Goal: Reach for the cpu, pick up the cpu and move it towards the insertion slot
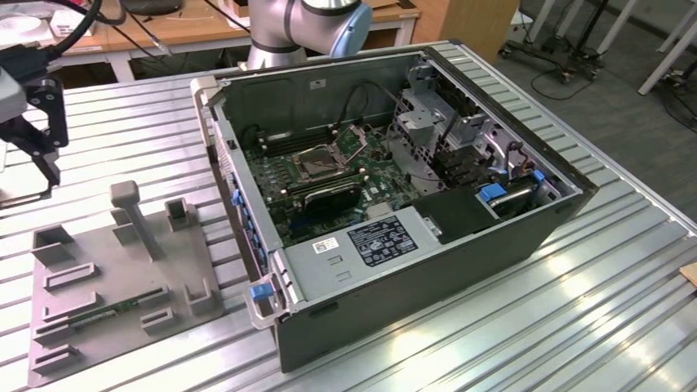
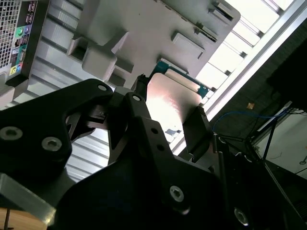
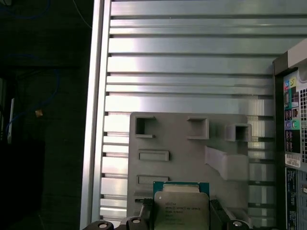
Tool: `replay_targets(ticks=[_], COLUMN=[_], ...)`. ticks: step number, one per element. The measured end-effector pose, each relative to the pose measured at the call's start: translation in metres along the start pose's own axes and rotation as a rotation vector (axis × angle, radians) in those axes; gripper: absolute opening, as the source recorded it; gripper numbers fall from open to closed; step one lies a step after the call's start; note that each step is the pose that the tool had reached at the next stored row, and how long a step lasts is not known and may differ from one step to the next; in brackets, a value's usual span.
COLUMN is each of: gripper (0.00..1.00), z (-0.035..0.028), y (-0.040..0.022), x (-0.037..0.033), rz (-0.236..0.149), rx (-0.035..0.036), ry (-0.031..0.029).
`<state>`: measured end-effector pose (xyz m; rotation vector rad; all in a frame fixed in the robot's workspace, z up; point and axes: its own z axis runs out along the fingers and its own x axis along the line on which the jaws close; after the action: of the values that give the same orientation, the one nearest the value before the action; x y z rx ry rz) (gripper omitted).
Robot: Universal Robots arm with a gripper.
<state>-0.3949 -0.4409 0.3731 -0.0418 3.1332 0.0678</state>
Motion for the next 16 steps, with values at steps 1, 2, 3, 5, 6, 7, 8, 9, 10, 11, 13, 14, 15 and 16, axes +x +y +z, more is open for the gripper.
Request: replay_targets(ticks=[1,2,3,5,6,7,8,9,10,11,13,14,15,16], gripper=[0.54,0.54,0.54,0.54,0.54,0.54,0.54,0.54,0.54,0.54,0.54,0.54,0.54,0.54], z=[0.0,0.0001,0.0001,0.0001,0.0001,0.0001,0.0001,0.0002,0.0002,0.0002,0.0002,0.0002,0.0002,0.0001], y=[0.0,-0.0001,-0.0002,-0.0003,-0.0003,-0.0004,-0.0004,-0.0005,-0.0005,-0.0006,-0.0006,-0.0007,-0.0007,-0.0008], x=[-0.002,-0.0039,-0.0059,-0.01,-0.012,-0.0139,-0.0158,-0.0176,-0.0191,-0.0207,-0.024,-0.0256,-0.0272,-0.0288], rz=[0.0,0.0,0.0,0.0,0.0,0.0,0.0,0.0,0.0,0.0,0.0,0.0,0.0,0.0], rx=[-0.0001,-0.0001,-0.0001,0.0,0.0,0.0,0.0,-0.0001,-0.0001,0.0,-0.0001,0.0,0.0,0.0001], ry=[0.0,-0.0001,0.0,0.0,0.0,0.0,0.0,-0.0001,-0.0001,-0.0001,-0.0001,-0.0001,0.0,0.0001])
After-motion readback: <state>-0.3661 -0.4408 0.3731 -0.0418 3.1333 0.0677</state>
